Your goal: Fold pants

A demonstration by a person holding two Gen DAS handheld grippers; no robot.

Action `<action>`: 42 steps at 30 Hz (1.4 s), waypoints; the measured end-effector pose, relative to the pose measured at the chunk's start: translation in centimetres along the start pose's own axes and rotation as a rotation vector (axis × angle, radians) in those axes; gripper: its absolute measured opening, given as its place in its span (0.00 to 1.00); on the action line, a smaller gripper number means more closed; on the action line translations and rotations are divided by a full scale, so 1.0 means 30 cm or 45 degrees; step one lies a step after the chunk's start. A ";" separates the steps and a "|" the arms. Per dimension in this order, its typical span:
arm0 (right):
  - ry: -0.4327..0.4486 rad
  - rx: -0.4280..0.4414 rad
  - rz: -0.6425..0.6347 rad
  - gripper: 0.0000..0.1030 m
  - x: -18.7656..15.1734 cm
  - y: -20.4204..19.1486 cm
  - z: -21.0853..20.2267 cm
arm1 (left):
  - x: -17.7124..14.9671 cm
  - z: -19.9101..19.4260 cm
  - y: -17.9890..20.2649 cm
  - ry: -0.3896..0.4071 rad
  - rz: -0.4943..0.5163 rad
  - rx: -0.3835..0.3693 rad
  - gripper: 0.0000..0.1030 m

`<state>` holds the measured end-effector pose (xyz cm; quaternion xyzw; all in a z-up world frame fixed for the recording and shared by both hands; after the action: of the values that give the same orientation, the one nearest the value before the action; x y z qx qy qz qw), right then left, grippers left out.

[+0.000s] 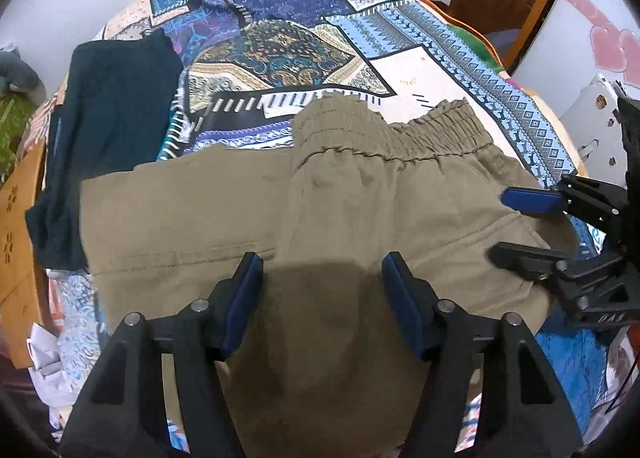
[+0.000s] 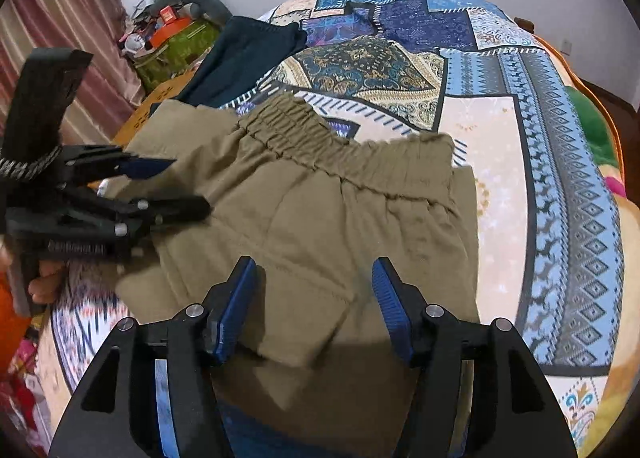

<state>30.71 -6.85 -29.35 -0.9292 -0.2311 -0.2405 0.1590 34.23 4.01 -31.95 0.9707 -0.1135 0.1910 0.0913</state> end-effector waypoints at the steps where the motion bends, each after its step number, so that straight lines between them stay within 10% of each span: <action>1: 0.005 0.006 0.003 0.55 -0.011 0.007 -0.013 | -0.004 -0.007 -0.012 0.000 0.003 0.004 0.63; 20: 0.052 -0.114 0.106 0.57 0.031 0.209 -0.112 | -0.043 -0.229 -0.272 0.172 -0.193 0.126 0.73; 27: -0.064 -0.124 0.188 0.57 0.003 0.278 0.009 | -0.089 -0.136 -0.382 0.083 -0.423 0.005 0.73; 42: -0.114 -0.010 0.229 0.42 0.028 0.262 0.096 | -0.037 -0.051 -0.349 0.076 -0.415 -0.054 0.55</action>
<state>36.42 -12.00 -32.75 -0.9567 -0.1527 -0.1844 0.1656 35.37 14.58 -32.38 0.9680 0.0443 0.2000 0.1451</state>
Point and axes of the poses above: each gripper's, at about its wrist camera, not at the fingertips, and z roughly the way its jaws point, y to its right, x to its top, the point moved 9 cm from there along z, roughly the way its jaws point, and after that the axes turned 8 degrees about -x, right-handed, at the moved point
